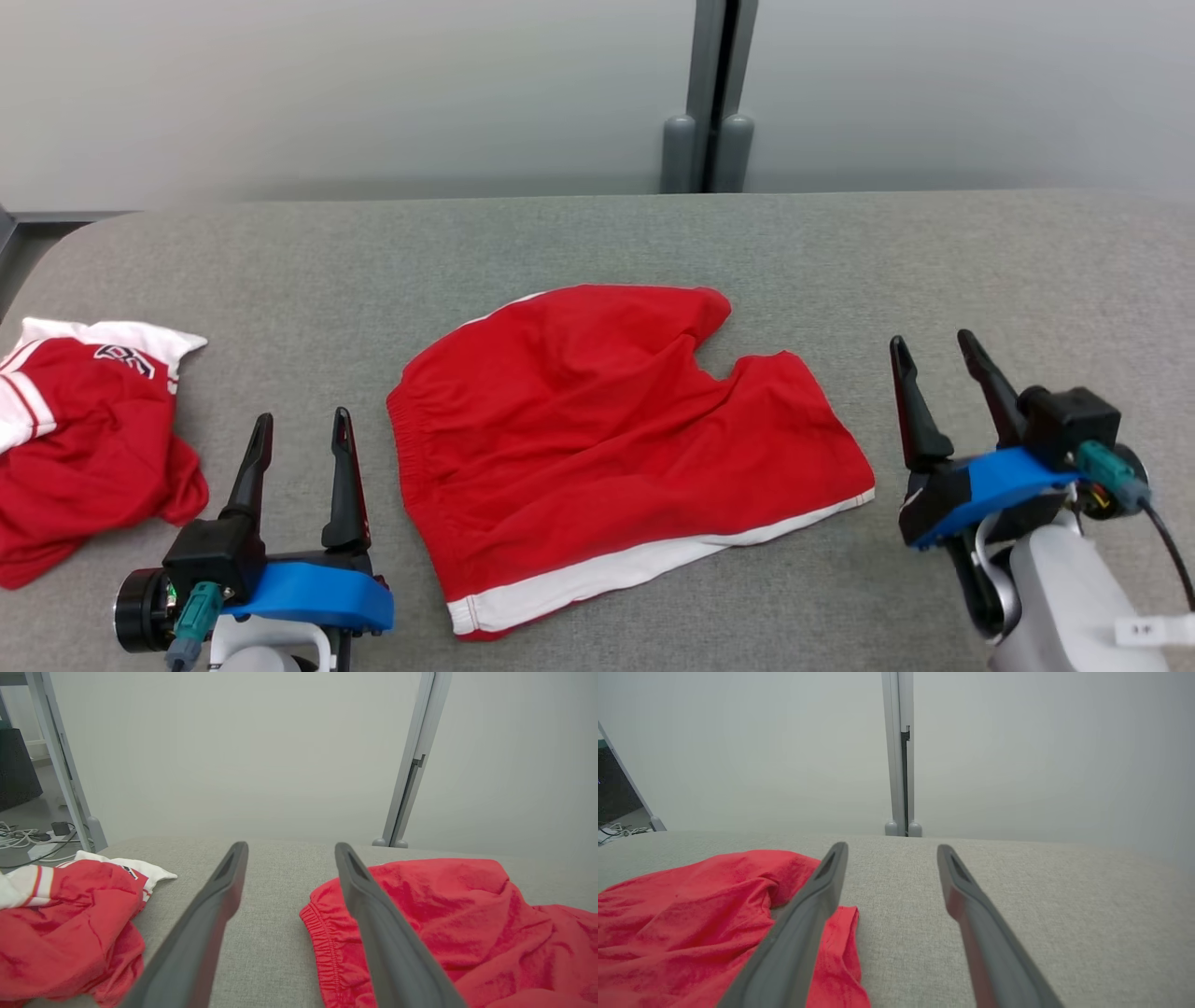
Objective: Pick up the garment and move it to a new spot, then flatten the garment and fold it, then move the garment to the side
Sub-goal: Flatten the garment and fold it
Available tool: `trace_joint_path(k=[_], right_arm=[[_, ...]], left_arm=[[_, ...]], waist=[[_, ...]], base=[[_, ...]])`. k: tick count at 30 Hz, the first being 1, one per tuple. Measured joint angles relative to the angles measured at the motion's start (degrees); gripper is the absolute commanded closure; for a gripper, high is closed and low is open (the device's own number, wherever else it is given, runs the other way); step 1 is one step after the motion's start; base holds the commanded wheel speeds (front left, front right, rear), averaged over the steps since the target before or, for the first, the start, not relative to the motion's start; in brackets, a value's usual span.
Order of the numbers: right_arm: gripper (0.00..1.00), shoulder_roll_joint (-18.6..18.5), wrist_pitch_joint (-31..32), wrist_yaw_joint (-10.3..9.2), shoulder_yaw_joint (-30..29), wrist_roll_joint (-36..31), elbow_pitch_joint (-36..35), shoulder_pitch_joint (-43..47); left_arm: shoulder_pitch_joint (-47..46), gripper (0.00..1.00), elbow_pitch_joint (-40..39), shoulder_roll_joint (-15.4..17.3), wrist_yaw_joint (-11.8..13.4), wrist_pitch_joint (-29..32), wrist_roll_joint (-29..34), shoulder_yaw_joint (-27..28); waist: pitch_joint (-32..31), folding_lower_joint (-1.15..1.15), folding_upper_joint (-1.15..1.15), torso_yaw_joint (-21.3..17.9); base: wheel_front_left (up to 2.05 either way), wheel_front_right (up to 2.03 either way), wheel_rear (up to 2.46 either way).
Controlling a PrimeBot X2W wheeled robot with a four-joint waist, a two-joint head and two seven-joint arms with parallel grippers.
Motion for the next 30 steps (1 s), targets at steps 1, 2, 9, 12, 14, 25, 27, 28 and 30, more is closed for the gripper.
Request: trace_joint_path(k=[1, 2, 9, 12, 14, 25, 27, 28, 30], right_arm=[[0.00, 0.45, 0.00, 0.00, -0.08, -0.27, -1.58, 1.26], [0.00, 0.85, -0.01, 0.00, -0.13, -0.54, -3.07, 2.60], [0.00, 2.83, -0.03, 0.00, -0.12, -2.43, -11.23, 10.31], [0.00, 3.24, 0.32, 0.00, -0.43, -2.66, -14.06, 12.77], [0.00, 3.48, 0.97, 0.00, -0.63, -2.86, -15.70, 14.38], [0.00, 3.71, 4.56, 0.00, -1.42, -2.85, -21.08, 18.87], [0.00, 3.72, 4.82, 0.00, -1.59, -2.85, -21.31, 19.02], [0.00, 3.72, 4.89, 0.00, -1.66, -2.83, -21.31, 19.23], [0.00, 3.74, 5.32, 0.00, -2.02, -2.43, -20.89, 19.64]], left_arm=[[0.07, 0.00, -0.01, 0.03, 0.00, 0.00, 0.07, 0.07], [0.21, 0.00, -0.03, 0.04, 0.00, 0.00, 0.07, 0.08], [0.95, 0.00, 0.04, 0.07, -0.11, 0.00, 0.37, -0.13], [1.03, 0.00, 0.01, 0.07, -0.18, 0.00, 0.38, -0.35], [1.17, 0.00, 0.03, 0.05, -0.18, 0.00, 0.38, -0.48], [2.00, 0.00, 0.65, 0.08, -0.15, 0.00, 0.38, -0.70], [2.05, 0.00, 0.78, 0.07, -0.11, 0.00, 0.38, -0.80], [2.06, 0.00, 0.82, 0.08, -0.11, 0.00, 0.38, -0.83], [2.06, 0.00, 1.24, 0.07, -0.36, 0.00, 0.37, -1.32]], waist=[[-0.16, 0.00, 0.00, -0.29], [-0.31, 0.00, 0.00, -0.57], [-1.09, 0.00, 0.00, -1.22], [-1.11, 0.00, 0.00, -1.08], [-1.22, 0.00, 0.00, -0.93], [-2.20, 0.00, 0.00, -0.07], [-2.39, 0.00, 0.00, 0.08], [-2.46, 0.00, 0.00, 0.13], [-2.53, 0.00, 0.00, 0.27]], base=[[0.00, 0.00, 0.00], [0.00, 0.00, 0.00], [0.00, 0.00, 0.00], [0.00, 0.00, 0.00], [0.00, 0.00, 0.00], [0.00, 0.00, 0.00], [0.00, 0.00, 0.00], [0.00, 0.00, 0.00], [0.00, 0.00, 0.00]])
